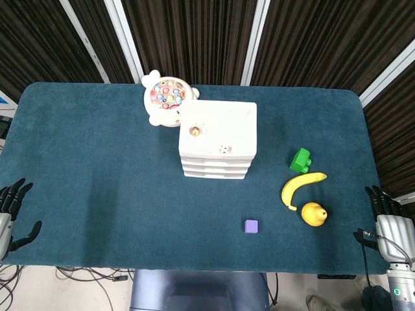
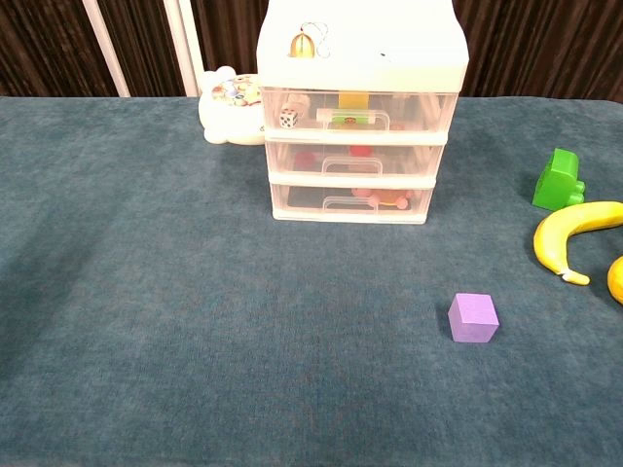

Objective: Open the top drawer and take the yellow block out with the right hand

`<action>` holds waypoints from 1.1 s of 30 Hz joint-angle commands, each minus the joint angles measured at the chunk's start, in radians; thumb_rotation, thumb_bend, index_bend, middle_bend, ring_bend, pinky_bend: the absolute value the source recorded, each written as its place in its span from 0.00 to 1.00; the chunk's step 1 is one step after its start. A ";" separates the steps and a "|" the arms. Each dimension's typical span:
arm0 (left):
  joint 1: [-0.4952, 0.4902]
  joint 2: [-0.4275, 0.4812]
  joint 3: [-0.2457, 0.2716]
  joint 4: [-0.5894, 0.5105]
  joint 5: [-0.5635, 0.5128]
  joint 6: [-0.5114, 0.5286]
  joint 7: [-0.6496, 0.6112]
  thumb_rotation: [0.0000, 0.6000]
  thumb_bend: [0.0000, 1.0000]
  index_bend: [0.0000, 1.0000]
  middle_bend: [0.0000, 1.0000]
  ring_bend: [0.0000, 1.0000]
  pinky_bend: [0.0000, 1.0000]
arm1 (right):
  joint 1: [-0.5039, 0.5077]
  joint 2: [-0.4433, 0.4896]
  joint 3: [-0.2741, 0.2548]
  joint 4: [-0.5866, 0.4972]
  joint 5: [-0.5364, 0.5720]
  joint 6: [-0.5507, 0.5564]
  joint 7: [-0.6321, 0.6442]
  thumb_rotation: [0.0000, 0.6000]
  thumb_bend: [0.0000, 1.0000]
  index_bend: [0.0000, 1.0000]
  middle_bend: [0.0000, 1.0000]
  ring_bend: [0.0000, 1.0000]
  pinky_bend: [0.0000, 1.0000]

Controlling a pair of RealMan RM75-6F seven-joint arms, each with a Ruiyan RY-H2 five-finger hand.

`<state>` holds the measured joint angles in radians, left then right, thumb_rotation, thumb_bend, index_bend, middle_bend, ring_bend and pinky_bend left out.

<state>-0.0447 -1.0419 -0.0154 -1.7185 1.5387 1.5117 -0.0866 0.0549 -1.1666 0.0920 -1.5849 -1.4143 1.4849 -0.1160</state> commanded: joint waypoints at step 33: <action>0.007 -0.025 -0.017 0.010 -0.013 0.029 -0.009 1.00 0.36 0.04 0.00 0.00 0.00 | 0.016 0.052 -0.021 -0.110 -0.009 -0.110 0.303 1.00 0.09 0.01 0.31 0.42 0.50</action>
<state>-0.0376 -1.0658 -0.0308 -1.7062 1.5279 1.5412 -0.0937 0.0622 -1.1388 0.0836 -1.6398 -1.4098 1.4267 0.0325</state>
